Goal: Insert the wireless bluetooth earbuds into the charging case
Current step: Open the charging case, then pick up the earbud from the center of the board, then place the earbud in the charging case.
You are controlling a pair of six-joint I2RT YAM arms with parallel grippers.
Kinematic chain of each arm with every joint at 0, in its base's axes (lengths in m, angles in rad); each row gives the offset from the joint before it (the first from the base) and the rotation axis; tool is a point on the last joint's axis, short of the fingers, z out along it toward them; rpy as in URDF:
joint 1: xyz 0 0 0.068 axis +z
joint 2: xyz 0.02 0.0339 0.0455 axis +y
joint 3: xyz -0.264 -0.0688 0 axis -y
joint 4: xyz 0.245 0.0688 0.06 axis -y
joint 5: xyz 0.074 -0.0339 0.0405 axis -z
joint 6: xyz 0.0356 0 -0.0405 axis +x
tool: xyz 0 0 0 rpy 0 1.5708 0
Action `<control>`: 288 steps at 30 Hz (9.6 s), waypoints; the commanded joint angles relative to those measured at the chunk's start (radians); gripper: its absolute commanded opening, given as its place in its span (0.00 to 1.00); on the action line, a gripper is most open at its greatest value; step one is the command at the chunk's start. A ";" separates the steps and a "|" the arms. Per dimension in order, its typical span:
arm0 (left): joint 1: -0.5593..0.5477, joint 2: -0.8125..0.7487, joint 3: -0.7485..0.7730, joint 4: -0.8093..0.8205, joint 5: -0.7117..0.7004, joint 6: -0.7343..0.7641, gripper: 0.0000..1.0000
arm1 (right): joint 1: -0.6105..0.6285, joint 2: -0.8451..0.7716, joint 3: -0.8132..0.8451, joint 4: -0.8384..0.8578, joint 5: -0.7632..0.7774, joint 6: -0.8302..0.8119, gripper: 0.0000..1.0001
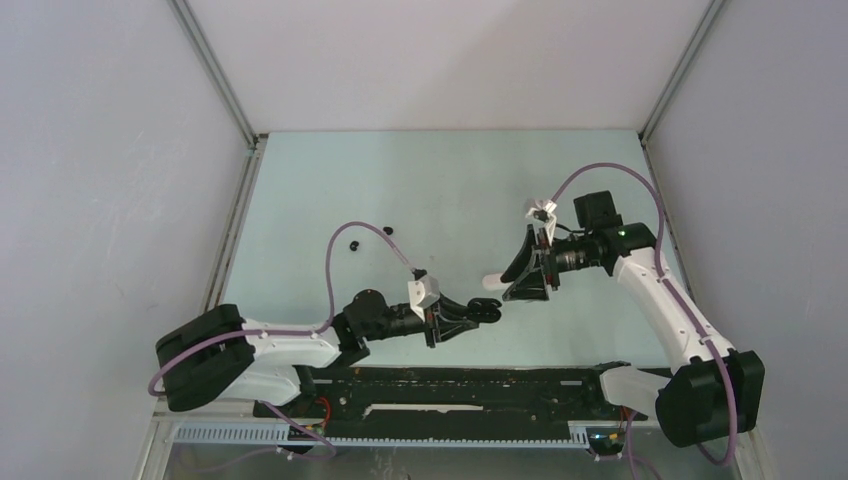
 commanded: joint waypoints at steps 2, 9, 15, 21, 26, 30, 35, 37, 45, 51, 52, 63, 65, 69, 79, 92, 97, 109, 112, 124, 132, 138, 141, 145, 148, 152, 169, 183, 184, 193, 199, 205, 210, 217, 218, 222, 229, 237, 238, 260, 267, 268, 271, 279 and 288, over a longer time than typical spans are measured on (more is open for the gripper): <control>0.070 -0.104 -0.062 0.066 -0.040 -0.088 0.00 | -0.026 -0.021 0.051 -0.023 -0.001 -0.043 0.57; 0.126 -0.395 -0.120 -0.192 -0.236 -0.079 0.00 | 0.070 -0.001 0.058 0.270 0.359 0.169 0.43; 0.149 -0.681 -0.169 -0.445 -0.438 -0.072 0.00 | 0.166 0.153 0.153 0.470 0.505 0.279 0.34; 0.152 -0.981 -0.169 -0.722 -0.552 -0.112 0.00 | 0.263 0.466 0.351 0.531 0.618 0.356 0.27; 0.151 -1.163 -0.162 -0.883 -0.594 -0.147 0.00 | 0.294 0.775 0.628 0.518 0.658 0.502 0.24; 0.150 -1.220 -0.157 -0.934 -0.592 -0.165 0.00 | 0.326 1.044 0.957 0.419 0.717 0.590 0.23; 0.147 -1.189 -0.135 -0.939 -0.572 -0.160 0.00 | 0.367 1.342 1.390 0.288 0.831 0.602 0.29; 0.146 -1.173 -0.127 -0.939 -0.569 -0.155 0.00 | 0.380 1.378 1.422 0.321 0.869 0.604 0.33; 0.145 -1.205 -0.120 -0.955 -0.579 -0.156 0.00 | 0.412 1.445 1.472 0.377 0.916 0.669 0.43; 0.144 -1.214 -0.097 -0.979 -0.585 -0.151 0.00 | 0.415 1.459 1.454 0.443 0.893 0.801 0.50; 0.144 -1.211 -0.093 -0.983 -0.587 -0.148 0.00 | 0.414 1.467 1.464 0.452 0.893 0.818 0.49; 0.144 -1.191 -0.045 -1.013 -0.602 -0.128 0.00 | 0.391 1.497 1.386 0.488 0.705 1.007 0.44; 0.144 -1.189 -0.030 -1.040 -0.606 -0.119 0.00 | 0.390 1.513 1.361 0.509 0.667 1.054 0.42; 0.144 -1.200 -0.021 -1.055 -0.614 -0.121 0.00 | 0.398 1.523 1.365 0.510 0.655 1.049 0.40; 0.144 -1.238 -0.011 -1.087 -0.619 -0.132 0.00 | 0.442 1.477 1.341 0.412 0.761 0.932 0.41; 0.145 -1.267 -0.026 -1.080 -0.600 -0.144 0.00 | 0.492 1.355 1.141 0.345 0.810 0.739 0.32; 0.144 -1.267 -0.031 -1.072 -0.586 -0.151 0.00 | 0.514 1.274 1.018 0.340 0.815 0.683 0.32; 0.144 -1.262 -0.024 -1.061 -0.572 -0.142 0.00 | 0.466 1.143 1.051 0.288 0.663 0.462 0.40; 0.144 -1.262 -0.023 -1.061 -0.569 -0.145 0.00 | 0.446 1.180 1.160 0.165 0.629 0.292 0.42; 0.144 -1.246 -0.023 -1.068 -0.578 -0.151 0.00 | 0.487 1.294 1.302 -0.070 0.806 -0.115 0.40; 0.144 -1.232 -0.025 -1.068 -0.574 -0.146 0.00 | 0.510 1.323 1.303 -0.064 0.834 -0.093 0.38; 0.144 -1.230 -0.033 -1.059 -0.566 -0.150 0.00 | 0.512 1.331 1.303 -0.052 0.845 -0.078 0.37; 0.144 -1.233 -0.035 -1.057 -0.562 -0.153 0.00 | 0.512 1.333 1.304 -0.048 0.843 -0.066 0.37; 0.144 -1.232 -0.033 -1.056 -0.557 -0.153 0.00 | 0.504 1.328 1.315 -0.031 0.836 -0.032 0.36; 0.144 -1.229 -0.036 -1.053 -0.553 -0.154 0.00 | 0.488 1.318 1.329 -0.005 0.804 0.014 0.35; 0.144 -1.222 -0.037 -1.043 -0.546 -0.153 0.00 | 0.475 1.317 1.331 0.038 0.794 0.058 0.35; 0.144 -1.223 -0.038 -1.041 -0.542 -0.154 0.00 | 0.533 1.352 1.290 -0.006 0.858 0.009 0.37; 0.144 -1.207 -0.049 -1.018 -0.534 -0.154 0.00 | 0.534 1.290 1.206 -0.024 0.826 0.024 0.27; 0.144 -1.205 -0.050 -1.016 -0.534 -0.154 0.00 | 0.535 1.288 1.200 -0.026 0.822 0.026 0.27; 0.144 -1.198 -0.048 -1.015 -0.526 -0.156 0.00 | 0.545 1.278 1.188 -0.038 0.814 0.058 0.28; 0.144 -1.193 -0.050 -1.011 -0.525 -0.156 0.00 | 0.551 1.247 1.158 -0.046 0.799 0.073 0.27; 0.144 -1.191 -0.050 -1.012 -0.520 -0.157 0.00 | 0.554 1.235 1.141 -0.057 0.774 0.088 0.22; 0.144 -1.196 -0.052 -1.011 -0.519 -0.160 0.00 | 0.559 1.228 1.130 -0.064 0.756 0.103 0.21; 0.144 -1.194 -0.051 -1.011 -0.517 -0.160 0.00 | 0.569 1.207 1.098 -0.063 0.756 0.108 0.19; 0.144 -1.195 -0.051 -1.012 -0.517 -0.160 0.00 | 0.570 1.204 1.093 -0.063 0.754 0.109 0.18; 0.144 -1.190 -0.053 -1.012 -0.515 -0.162 0.00 | 0.571 1.190 1.076 -0.064 0.743 0.109 0.07; 0.144 -1.189 -0.052 -0.993 -0.512 -0.165 0.00 | 0.571 1.122 1.013 -0.056 0.729 0.108 0.00; 0.144 -1.162 -0.045 -0.979 -0.478 -0.164 0.00 | 0.519 0.912 0.838 -0.008 0.748 0.087 0.00; 0.144 -1.155 -0.044 -0.976 -0.469 -0.162 0.00 | 0.506 0.882 0.823 -0.010 0.749 0.082 0.00; 0.129 -0.772 -0.240 -0.388 -0.128 0.032 0.00 | 0.500 0.111 0.547 -0.130 0.696 -0.147 0.00; 0.121 -0.719 -0.236 -0.340 -0.113 0.064 0.00 | 0.628 0.125 0.606 -0.138 0.801 -0.115 0.00; 0.121 -0.721 -0.236 -0.338 -0.114 0.066 0.00 | 0.645 0.134 0.617 -0.147 0.814 -0.122 0.00; 0.121 -0.726 -0.236 -0.327 -0.110 0.061 0.00 | 0.729 0.138 0.617 -0.141 0.877 -0.151 0.00; 0.121 -0.763 -0.237 -0.299 -0.166 0.001 0.00 | 0.848 0.170 0.614 -0.055 1.070 -0.130 0.00; 0.120 -0.781 -0.244 -0.299 -0.184 -0.027 0.00 | 0.893 0.197 0.644 -0.003 1.134 -0.135 0.00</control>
